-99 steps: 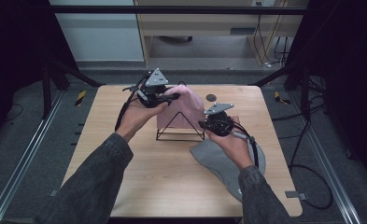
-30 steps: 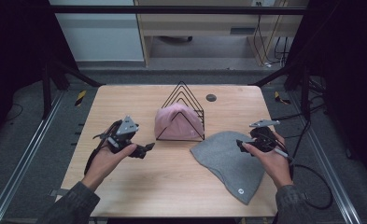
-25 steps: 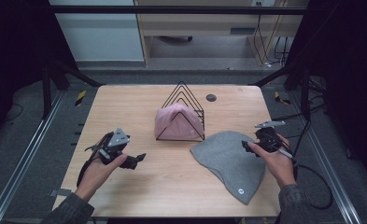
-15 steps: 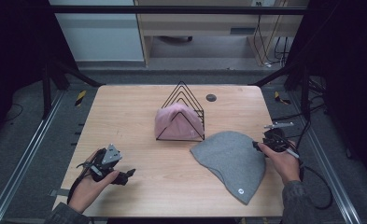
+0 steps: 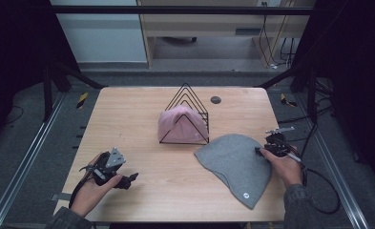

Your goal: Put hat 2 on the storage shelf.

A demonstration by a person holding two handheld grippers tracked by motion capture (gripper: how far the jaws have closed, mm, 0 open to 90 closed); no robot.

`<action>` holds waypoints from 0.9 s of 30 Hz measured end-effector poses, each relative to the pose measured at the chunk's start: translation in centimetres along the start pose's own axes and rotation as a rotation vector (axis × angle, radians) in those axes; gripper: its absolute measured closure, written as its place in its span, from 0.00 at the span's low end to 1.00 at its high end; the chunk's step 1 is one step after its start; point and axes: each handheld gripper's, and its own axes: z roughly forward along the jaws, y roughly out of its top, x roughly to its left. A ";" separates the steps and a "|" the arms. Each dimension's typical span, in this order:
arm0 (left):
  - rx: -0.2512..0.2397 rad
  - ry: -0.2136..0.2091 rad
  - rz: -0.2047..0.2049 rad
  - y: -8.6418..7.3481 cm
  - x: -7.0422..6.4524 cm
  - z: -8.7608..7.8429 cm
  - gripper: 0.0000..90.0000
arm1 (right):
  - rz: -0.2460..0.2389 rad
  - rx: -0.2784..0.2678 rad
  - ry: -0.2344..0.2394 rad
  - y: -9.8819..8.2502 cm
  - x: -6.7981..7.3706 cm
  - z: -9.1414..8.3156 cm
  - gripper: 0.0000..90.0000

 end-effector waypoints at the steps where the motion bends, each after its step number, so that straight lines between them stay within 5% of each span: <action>1: 0.001 0.000 0.003 0.0 0.0 0.0 0.10 | -0.013 0.006 -0.007 0.0 0.2 0.0 0.58; 6: 0.004 -0.005 0.009 0.0 -0.1 0.1 0.11 | -0.017 0.010 0.000 -0.1 0.3 0.1 0.66; 12: 0.018 -0.005 0.018 0.0 -0.2 0.3 0.11 | -0.062 0.012 0.048 0.0 1.1 -0.1 0.94; 17: 0.018 -0.007 0.011 0.0 -0.1 0.4 0.11 | -0.123 -0.046 0.070 0.4 2.4 -1.6 0.95; 27: 0.017 -0.030 0.008 0.0 -0.2 0.5 0.11 | -0.280 -0.247 0.141 2.6 7.4 -9.5 0.95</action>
